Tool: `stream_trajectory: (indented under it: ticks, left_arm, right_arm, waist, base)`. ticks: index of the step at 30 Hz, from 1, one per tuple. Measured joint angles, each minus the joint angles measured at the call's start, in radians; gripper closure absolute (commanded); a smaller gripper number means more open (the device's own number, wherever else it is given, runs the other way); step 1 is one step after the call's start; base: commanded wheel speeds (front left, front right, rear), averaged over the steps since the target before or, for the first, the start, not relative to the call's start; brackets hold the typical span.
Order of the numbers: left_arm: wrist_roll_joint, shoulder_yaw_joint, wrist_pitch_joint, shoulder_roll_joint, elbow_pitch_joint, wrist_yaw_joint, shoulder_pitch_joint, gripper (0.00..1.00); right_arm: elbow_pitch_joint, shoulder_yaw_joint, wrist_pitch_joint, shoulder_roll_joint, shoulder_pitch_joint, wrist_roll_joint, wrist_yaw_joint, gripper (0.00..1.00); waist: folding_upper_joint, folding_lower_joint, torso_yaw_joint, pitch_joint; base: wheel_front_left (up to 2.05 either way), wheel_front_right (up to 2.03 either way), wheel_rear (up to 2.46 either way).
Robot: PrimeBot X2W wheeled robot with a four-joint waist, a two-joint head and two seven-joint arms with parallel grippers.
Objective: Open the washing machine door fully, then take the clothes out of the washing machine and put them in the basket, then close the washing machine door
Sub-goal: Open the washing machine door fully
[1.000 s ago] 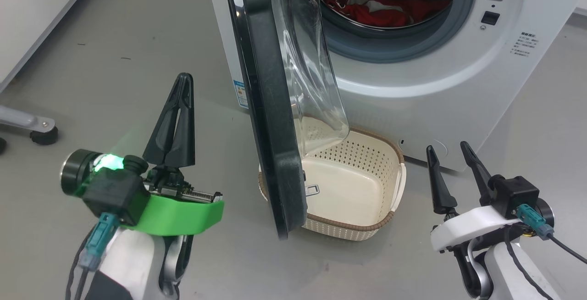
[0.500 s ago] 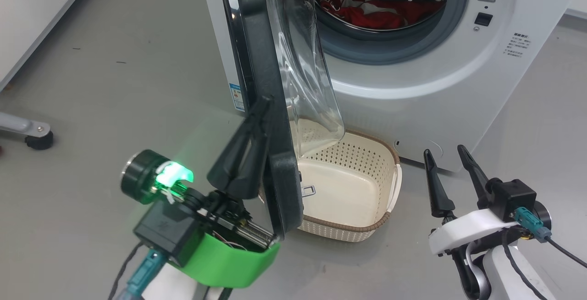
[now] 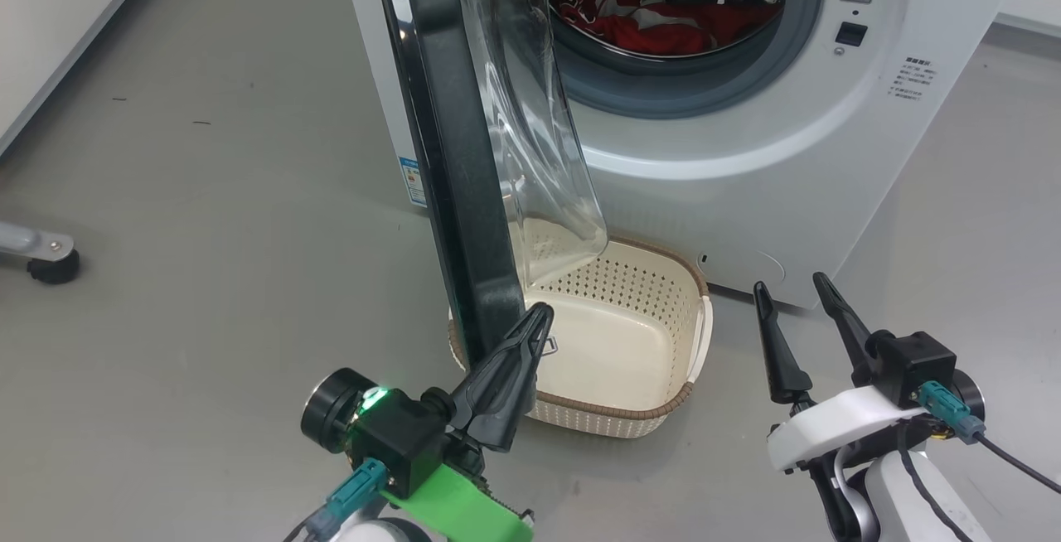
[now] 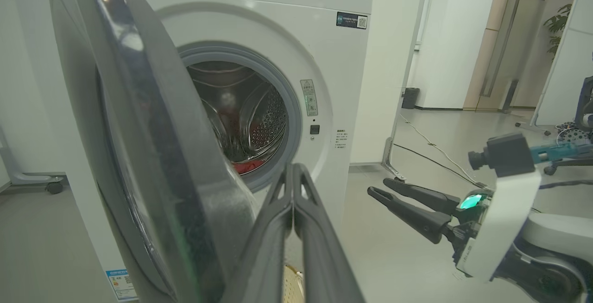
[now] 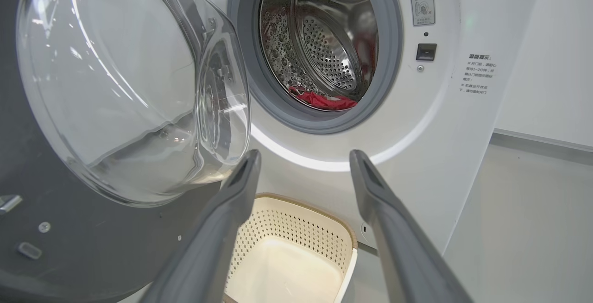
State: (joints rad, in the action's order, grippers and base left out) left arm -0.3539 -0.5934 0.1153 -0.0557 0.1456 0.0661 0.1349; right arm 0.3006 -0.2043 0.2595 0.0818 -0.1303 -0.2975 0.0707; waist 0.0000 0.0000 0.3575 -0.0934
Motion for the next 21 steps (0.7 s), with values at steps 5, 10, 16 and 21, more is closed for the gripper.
stream_trajectory:
  ticks: [5, 10, 16, 21]
  left_arm:
    - [-0.009, 0.006, -0.023, 0.0, -0.044, -0.001, -0.004, 1.0]
    - [-0.032, 0.015, -0.035, 0.0, -0.073, -0.01, -0.004, 1.0]
    - [-0.052, 0.027, -0.036, 0.001, -0.104, -0.013, -0.004, 1.0]
    - [-0.069, 0.042, -0.036, 0.002, -0.118, -0.019, -0.004, 1.0]
  right_arm:
    - [0.002, 0.0, 0.0, -0.004, 0.001, 0.001, 0.002, 0.0]
    - [0.004, 0.003, 0.0, -0.007, 0.001, 0.003, 0.008, 0.0]
    - [0.007, 0.006, 0.0, -0.011, 0.001, 0.009, 0.011, 0.0]
    - [0.009, 0.013, 0.0, -0.012, 0.001, 0.009, 0.013, 0.0]
  waist:
    - [0.0, 0.0, -0.009, -0.002]
    - [0.0, 0.0, -0.018, -0.006]
    - [0.0, 0.0001, -0.026, -0.012]
    - [0.0, 0.0001, -0.029, -0.016]
  base:
    - [0.0, 0.0, 0.0]
    - [0.0, 0.0, 0.0]
    - [0.0, 0.0, 0.0]
    - [0.0, 0.0, 0.0]
